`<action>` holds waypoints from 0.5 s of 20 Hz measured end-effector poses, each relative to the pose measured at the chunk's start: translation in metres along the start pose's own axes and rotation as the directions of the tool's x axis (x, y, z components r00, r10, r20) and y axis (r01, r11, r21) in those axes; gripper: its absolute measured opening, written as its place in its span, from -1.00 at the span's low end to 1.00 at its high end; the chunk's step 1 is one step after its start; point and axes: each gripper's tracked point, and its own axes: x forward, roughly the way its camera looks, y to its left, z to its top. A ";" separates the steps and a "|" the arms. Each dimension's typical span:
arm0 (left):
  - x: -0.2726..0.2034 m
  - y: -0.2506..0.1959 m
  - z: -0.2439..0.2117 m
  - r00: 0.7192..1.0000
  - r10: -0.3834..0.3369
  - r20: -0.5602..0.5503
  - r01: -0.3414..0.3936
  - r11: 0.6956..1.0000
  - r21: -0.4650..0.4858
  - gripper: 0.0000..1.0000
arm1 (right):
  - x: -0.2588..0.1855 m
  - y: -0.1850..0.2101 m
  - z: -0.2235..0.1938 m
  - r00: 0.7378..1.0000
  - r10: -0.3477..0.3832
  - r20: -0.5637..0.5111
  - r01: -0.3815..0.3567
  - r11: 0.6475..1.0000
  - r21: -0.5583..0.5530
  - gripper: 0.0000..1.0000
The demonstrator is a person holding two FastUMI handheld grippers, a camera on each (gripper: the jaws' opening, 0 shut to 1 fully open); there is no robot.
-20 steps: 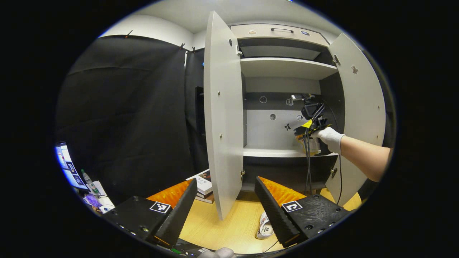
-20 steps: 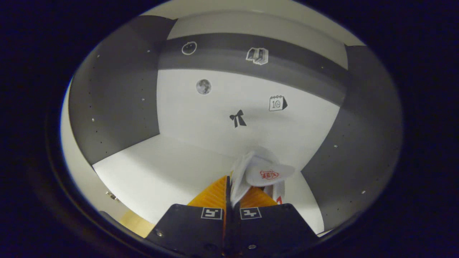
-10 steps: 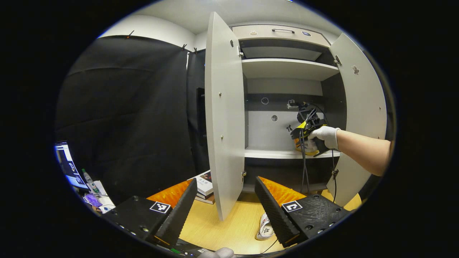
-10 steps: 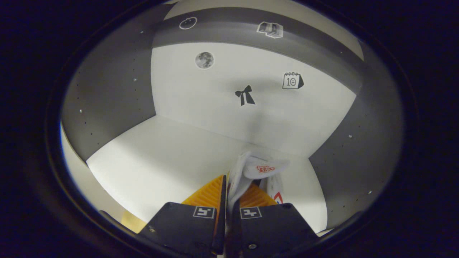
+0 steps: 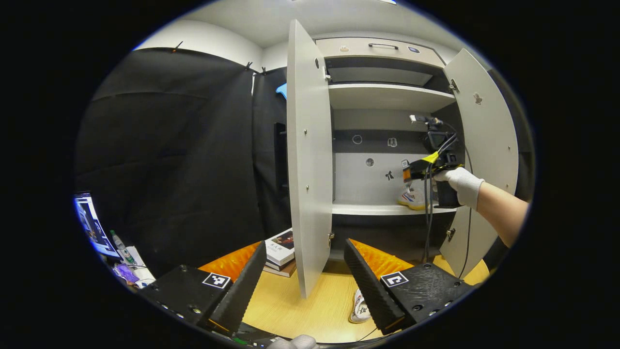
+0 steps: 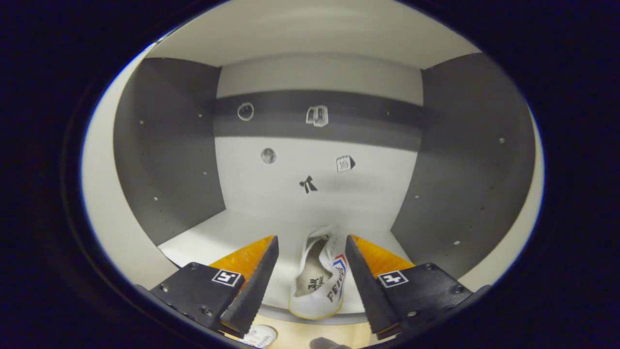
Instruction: Grab one shoe with the right hand and put it into the shoe cabinet, grab the other shoe with the left hand and put it into the shoe cabinet; then close the right door with the right hand and the left door with the left hand.
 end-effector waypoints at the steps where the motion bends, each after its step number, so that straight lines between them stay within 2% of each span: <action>1: -0.002 -0.002 0.001 1.000 -0.013 0.006 0.013 1.000 0.004 0.94 | -0.018 0.003 0.004 1.000 0.007 0.030 -0.007 1.000 0.007 0.98; 3: -0.004 -0.003 0.002 0.999 -0.040 0.013 0.040 0.999 0.014 0.94 | -0.052 0.004 0.008 0.997 0.015 0.073 -0.016 1.000 0.019 1.00; 4: -0.005 -0.005 0.003 0.998 -0.056 0.018 0.056 0.998 0.020 1.00 | -0.070 0.005 0.009 0.995 0.017 0.094 -0.020 1.000 0.023 1.00; 6: -0.007 -0.006 0.006 0.996 -0.087 0.029 0.086 0.996 0.029 0.94 | -0.106 0.004 0.008 0.989 0.017 0.150 -0.022 0.999 0.028 1.00; 10: -0.012 -0.011 0.004 0.988 -0.153 0.036 0.151 0.988 0.043 0.94 | -0.181 -0.006 -0.016 0.971 -0.020 0.239 0.012 0.999 0.034 0.99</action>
